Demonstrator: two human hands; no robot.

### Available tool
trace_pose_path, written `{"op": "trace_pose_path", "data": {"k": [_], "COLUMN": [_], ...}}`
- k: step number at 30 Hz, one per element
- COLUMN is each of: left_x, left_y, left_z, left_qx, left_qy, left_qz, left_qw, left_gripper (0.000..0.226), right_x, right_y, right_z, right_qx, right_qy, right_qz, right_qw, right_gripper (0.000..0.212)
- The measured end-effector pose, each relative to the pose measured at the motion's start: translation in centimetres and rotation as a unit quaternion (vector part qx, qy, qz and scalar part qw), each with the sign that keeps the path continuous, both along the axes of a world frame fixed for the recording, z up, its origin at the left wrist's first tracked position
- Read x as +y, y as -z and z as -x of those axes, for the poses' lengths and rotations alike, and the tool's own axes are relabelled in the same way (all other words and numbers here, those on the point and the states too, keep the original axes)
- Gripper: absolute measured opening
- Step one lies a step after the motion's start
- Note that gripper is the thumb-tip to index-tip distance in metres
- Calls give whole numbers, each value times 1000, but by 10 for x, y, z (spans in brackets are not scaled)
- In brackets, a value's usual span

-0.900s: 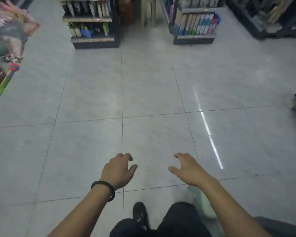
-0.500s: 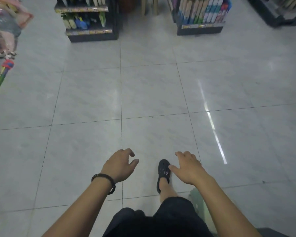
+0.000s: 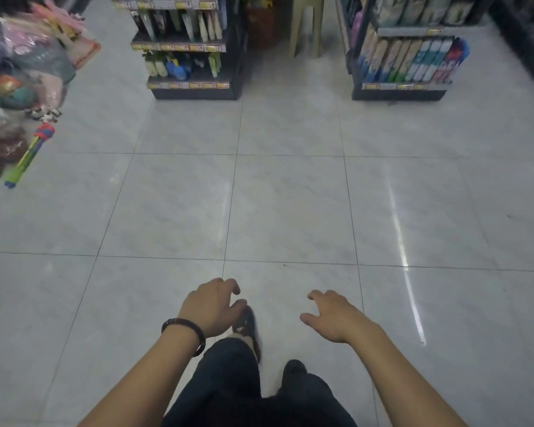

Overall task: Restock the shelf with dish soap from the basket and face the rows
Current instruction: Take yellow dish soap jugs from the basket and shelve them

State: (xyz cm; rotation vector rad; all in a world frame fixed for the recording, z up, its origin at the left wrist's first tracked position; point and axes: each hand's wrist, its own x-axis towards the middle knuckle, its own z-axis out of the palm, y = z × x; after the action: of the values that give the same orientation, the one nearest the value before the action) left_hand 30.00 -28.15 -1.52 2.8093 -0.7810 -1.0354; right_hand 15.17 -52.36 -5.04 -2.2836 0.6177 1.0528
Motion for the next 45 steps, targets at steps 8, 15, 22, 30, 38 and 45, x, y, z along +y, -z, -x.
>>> {"op": "trace_pose_path", "data": {"k": [8, 15, 22, 30, 38, 45], "left_x": [-57, -136, -235, -382, -523, -630], "left_y": [27, 20, 27, 16, 5, 29], "left_z": [-182, -342, -459, -596, -745, -890], "left_qx": [33, 24, 49, 49, 67, 46], "left_qy": [-8, 27, 40, 17, -15, 15], "left_qz": [16, 12, 10, -22, 29, 31], "left_qw": [999, 999, 998, 998, 997, 998], "left_gripper": [41, 41, 40, 38, 39, 41], "right_x": [-69, -138, -227, -384, -529, -628], "right_y": [10, -7, 6, 0, -12, -3], "right_z": [-185, -318, -431, -574, -725, -877], "right_qx": [3, -32, -25, -13, -16, -1], "right_qy": [13, 40, 76, 31, 3, 0], "right_qz": [6, -3, -30, -45, -31, -2], "right_qw": [1000, 999, 996, 998, 999, 1000], "right_gripper": [73, 69, 65, 66, 70, 69]}}
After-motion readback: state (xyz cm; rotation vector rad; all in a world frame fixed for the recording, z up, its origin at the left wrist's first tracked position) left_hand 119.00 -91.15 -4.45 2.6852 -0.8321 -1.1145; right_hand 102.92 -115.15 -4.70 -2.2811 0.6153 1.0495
